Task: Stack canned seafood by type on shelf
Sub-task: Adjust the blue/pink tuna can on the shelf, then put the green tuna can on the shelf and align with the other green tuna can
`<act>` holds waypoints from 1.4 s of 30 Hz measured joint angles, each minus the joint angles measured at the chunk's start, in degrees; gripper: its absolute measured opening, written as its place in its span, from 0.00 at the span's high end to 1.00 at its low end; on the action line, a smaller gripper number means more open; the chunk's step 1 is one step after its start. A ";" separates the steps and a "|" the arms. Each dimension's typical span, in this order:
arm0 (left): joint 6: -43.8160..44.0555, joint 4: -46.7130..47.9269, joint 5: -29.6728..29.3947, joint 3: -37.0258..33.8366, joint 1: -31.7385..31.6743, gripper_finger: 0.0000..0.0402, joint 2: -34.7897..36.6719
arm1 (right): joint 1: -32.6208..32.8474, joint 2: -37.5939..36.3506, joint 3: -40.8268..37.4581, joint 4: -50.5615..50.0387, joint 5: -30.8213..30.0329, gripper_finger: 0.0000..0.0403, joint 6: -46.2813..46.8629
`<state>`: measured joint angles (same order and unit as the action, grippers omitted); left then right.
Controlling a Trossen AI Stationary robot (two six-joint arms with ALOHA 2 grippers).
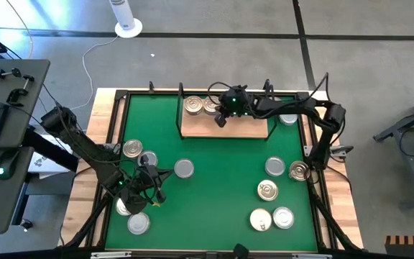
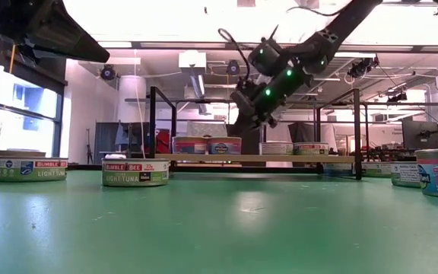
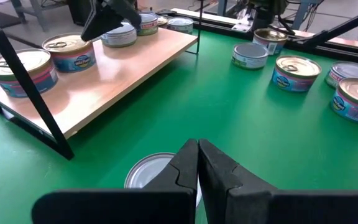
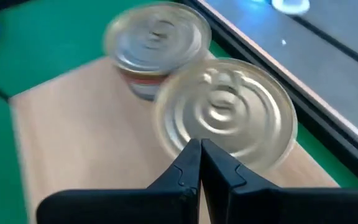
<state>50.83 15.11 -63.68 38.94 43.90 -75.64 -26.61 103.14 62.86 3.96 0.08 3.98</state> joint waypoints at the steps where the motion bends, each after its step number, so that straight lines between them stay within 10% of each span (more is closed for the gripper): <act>1: 0.00 -0.02 0.00 0.00 0.00 1.00 0.00 | 0.58 -1.22 -0.01 -0.28 -0.49 1.00 -0.67; 7: -0.09 0.03 0.02 0.00 0.03 1.00 0.00 | 8.69 -11.57 0.03 -8.70 -11.25 1.00 -5.15; 15: -0.07 -0.17 0.02 0.00 1.33 1.00 0.00 | 35.09 -22.55 0.08 -27.95 -23.38 1.00 -3.41; 25: -1.53 -2.09 -3.12 0.00 1.44 1.00 -1.23 | 66.38 -14.59 0.08 -34.16 -28.48 1.00 18.15; 34: -2.51 -5.46 3.09 0.02 -0.49 1.00 -3.65 | 65.77 -1.40 0.08 -22.57 -33.95 0.97 21.82; 42: 2.28 -1.97 9.55 0.02 -1.99 1.00 -3.61 | 54.78 6.44 0.06 -6.12 -32.69 0.64 11.69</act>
<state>53.11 13.14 -54.13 38.95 41.91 -79.24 28.17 109.58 62.92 -2.16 -32.61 15.67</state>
